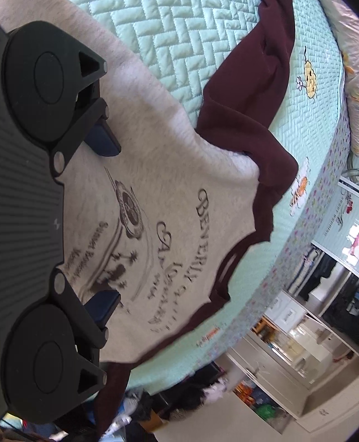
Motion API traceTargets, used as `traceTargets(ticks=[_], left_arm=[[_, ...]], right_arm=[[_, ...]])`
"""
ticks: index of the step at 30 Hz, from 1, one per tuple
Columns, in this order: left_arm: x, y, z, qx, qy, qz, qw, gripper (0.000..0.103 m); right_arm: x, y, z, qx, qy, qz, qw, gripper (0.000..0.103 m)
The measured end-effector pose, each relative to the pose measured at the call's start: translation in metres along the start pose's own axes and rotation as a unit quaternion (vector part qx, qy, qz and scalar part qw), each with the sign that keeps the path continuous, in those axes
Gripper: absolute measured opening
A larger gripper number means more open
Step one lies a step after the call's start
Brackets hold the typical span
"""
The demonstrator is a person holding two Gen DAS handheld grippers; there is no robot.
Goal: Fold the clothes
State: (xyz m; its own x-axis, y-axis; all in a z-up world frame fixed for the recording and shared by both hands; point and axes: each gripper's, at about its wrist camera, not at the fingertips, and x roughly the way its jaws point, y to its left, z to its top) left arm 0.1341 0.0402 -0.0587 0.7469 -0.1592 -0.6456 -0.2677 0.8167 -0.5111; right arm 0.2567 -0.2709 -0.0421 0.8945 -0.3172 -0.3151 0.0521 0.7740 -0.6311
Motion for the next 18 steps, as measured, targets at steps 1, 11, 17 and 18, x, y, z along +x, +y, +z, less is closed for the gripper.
traceTargets(ticks=[1,11,17,18], left_arm=[[-0.002,0.0,0.001,0.0,-0.003,-0.008,1.0,0.102],[0.015,-0.005,-0.004,0.033,0.038,-0.011,0.9987,0.102],[0.016,0.002,-0.001,0.023,0.039,-0.023,0.9987,0.102],[0.015,0.003,-0.001,0.021,0.038,-0.025,0.9987,0.102]], right_arm=[[0.0,-0.016,0.012,-0.008,-0.018,-0.021,1.0,0.007],[0.053,-0.038,-0.032,-0.057,0.112,0.038,0.991,0.024],[0.021,-0.049,-0.109,0.104,0.233,0.183,0.949,0.027],[0.015,-0.057,-0.11,0.14,0.229,0.192,0.944,0.028]])
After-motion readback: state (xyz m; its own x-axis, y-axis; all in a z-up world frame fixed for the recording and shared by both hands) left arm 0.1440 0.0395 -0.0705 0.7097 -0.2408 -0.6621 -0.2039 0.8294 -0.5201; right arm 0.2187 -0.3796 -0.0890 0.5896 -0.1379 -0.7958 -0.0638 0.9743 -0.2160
